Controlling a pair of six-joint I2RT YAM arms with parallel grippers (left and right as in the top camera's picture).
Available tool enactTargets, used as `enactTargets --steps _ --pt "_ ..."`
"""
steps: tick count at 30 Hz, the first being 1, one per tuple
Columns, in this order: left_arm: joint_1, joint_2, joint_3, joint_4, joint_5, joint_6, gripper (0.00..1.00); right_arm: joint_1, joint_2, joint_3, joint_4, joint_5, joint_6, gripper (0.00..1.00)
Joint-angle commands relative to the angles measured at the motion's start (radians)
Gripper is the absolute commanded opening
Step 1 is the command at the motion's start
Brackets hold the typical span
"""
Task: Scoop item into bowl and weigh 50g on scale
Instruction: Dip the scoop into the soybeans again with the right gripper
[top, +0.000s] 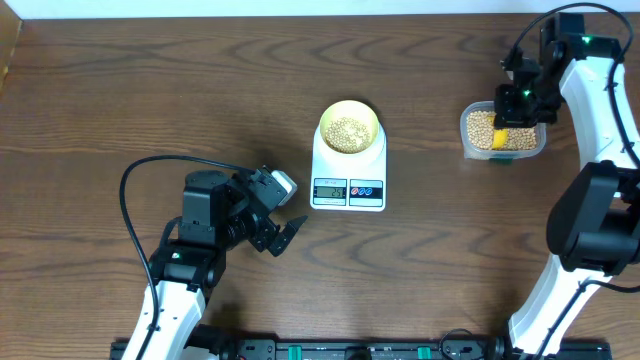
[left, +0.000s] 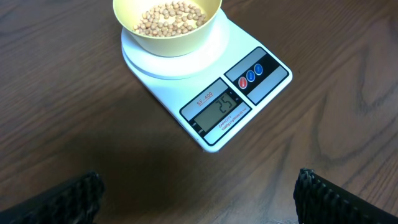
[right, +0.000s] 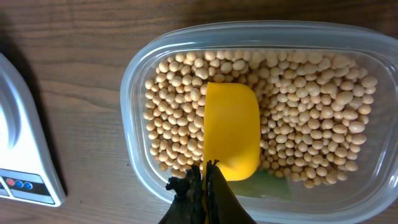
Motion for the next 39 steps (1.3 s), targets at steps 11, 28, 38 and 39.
enactTargets --steps 11,28,38,39 --pt "0.004 -0.008 0.010 0.000 -0.009 -0.002 0.99 -0.047 0.046 -0.007 0.002 -0.104 -0.007 0.01" --pt "0.004 -0.008 0.010 0.000 -0.009 -0.002 0.99 -0.105 0.048 -0.024 0.019 -0.234 -0.010 0.01" --pt "0.004 -0.008 0.010 0.000 -0.009 -0.002 0.99 -0.219 0.048 -0.041 -0.018 -0.507 -0.077 0.01" --pt "0.004 -0.008 0.010 0.000 -0.009 -0.002 0.99 -0.238 0.048 -0.041 -0.030 -0.522 -0.080 0.01"
